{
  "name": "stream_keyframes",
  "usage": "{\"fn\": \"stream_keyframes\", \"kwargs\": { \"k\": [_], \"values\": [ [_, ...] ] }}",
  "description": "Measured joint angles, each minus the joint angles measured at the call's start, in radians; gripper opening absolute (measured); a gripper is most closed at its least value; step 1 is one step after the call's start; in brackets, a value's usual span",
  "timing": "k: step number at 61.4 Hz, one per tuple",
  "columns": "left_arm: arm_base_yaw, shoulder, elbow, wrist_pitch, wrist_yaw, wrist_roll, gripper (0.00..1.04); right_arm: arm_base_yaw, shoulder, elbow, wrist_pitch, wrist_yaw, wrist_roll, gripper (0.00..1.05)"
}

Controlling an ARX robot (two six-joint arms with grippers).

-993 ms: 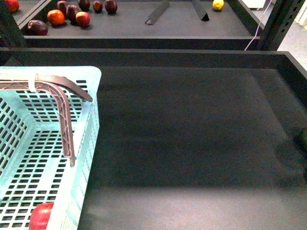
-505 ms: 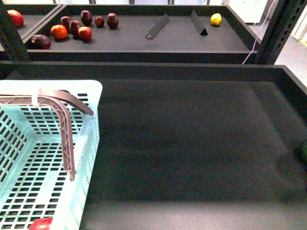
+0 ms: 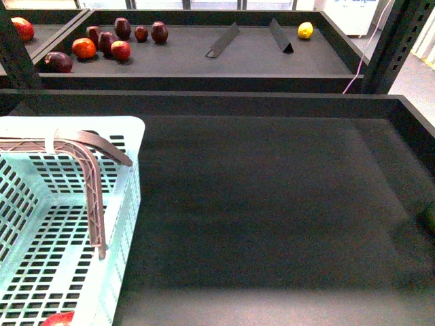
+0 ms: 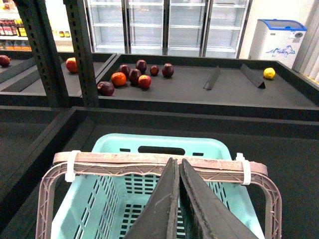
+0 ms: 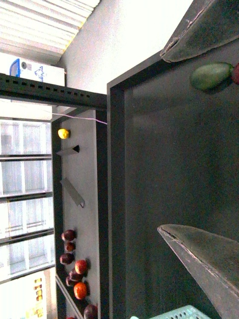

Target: Pick apple with right arm and hold basket with left

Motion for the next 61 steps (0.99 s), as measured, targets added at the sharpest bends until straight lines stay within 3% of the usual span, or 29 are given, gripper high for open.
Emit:
{"fn": "stream_keyframes", "kwargs": {
  "k": [49,55,61],
  "values": [
    [0.0,-0.341,0.0,-0.333,0.0,0.0,0.03,0.0,0.0,0.0,0.0,0.0,0.0,0.96],
    [0.0,-0.484,0.0,-0.497,0.0,0.001,0.03,0.0,0.0,0.0,0.0,0.0,0.0,0.96],
    [0.0,-0.509,0.0,-0.505,0.0,0.001,0.03,0.0,0.0,0.0,0.0,0.0,0.0,0.96]
  ]
}}
